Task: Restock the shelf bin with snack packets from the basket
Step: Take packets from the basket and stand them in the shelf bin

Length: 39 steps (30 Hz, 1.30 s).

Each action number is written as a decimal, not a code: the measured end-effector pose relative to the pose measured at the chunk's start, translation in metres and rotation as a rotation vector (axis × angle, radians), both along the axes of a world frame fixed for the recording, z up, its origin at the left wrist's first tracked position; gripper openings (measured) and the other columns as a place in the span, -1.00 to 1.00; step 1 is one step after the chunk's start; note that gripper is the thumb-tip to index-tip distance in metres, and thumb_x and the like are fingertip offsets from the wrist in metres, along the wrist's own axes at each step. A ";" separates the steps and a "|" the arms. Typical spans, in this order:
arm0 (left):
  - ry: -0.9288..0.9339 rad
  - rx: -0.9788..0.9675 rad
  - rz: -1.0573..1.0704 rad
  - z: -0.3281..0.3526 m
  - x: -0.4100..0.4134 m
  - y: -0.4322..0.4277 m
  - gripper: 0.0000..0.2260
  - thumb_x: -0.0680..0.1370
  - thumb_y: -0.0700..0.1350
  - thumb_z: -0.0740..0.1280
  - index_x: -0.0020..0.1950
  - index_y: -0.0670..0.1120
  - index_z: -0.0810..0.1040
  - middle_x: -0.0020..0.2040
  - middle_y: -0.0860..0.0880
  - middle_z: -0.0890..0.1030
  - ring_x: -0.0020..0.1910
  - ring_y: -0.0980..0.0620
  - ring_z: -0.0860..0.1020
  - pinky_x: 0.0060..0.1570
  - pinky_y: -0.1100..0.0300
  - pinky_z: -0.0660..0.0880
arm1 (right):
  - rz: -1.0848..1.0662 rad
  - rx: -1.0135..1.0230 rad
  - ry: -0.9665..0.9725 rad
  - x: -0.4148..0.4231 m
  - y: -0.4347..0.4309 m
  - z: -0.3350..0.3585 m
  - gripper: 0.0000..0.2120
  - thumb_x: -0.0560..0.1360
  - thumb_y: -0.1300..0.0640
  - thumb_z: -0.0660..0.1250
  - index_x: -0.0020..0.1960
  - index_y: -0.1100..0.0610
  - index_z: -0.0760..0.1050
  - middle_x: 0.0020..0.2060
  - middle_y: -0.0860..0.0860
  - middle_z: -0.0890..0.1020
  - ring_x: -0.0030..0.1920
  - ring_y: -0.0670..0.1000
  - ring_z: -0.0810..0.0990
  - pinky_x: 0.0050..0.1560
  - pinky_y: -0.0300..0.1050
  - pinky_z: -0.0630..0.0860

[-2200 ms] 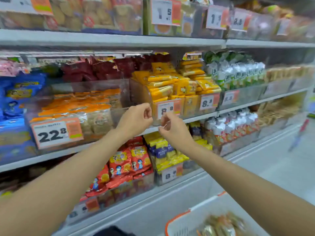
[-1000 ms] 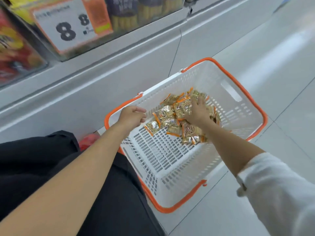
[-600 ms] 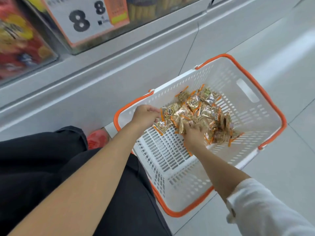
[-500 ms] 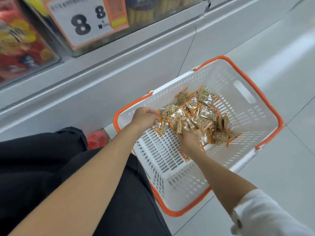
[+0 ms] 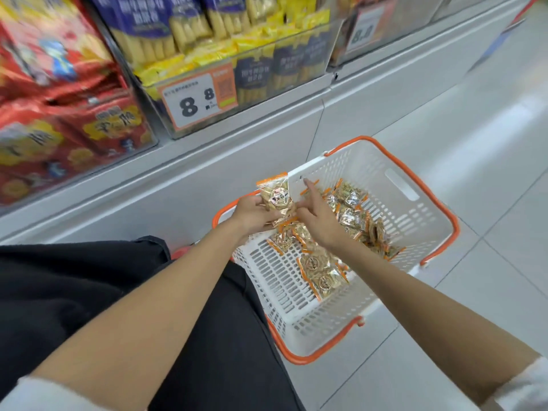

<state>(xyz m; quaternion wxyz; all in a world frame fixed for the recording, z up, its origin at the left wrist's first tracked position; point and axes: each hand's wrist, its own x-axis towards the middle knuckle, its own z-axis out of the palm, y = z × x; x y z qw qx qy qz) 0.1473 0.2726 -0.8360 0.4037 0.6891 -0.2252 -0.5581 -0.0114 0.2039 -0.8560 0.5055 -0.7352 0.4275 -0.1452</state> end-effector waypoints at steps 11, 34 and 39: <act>-0.110 -0.306 -0.115 0.155 0.025 -0.008 -0.90 0.60 -0.20 0.29 -0.09 -0.06 0.54 -0.17 -0.03 0.61 -0.25 0.12 0.58 -0.18 0.29 0.59 | 0.123 0.206 -0.144 0.013 -0.022 0.157 -0.86 0.47 0.29 0.43 -0.05 0.29 0.48 -0.30 0.13 0.69 -0.32 0.00 0.67 -0.20 -0.18 0.62; -0.569 -0.552 -0.127 0.413 0.168 0.063 -0.90 0.55 -0.21 0.38 0.02 -0.21 0.60 -0.13 -0.13 0.60 -0.17 -0.01 0.60 -0.18 0.21 0.60 | 0.193 -0.193 -0.391 0.158 0.030 0.400 -0.78 0.57 0.11 0.35 0.02 0.28 0.62 -0.01 0.19 0.68 -0.03 0.05 0.68 -0.05 -0.16 0.64; -0.394 -0.594 -0.035 0.463 0.220 0.089 -0.82 0.58 -0.09 0.34 0.18 -0.04 0.59 -0.02 -0.04 0.71 -0.15 0.00 0.68 -0.15 0.19 0.61 | 0.209 -0.216 -0.464 0.228 0.037 0.437 -0.84 0.50 0.23 0.42 0.08 0.23 0.61 -0.04 0.12 0.70 -0.03 0.04 0.68 0.01 -0.12 0.64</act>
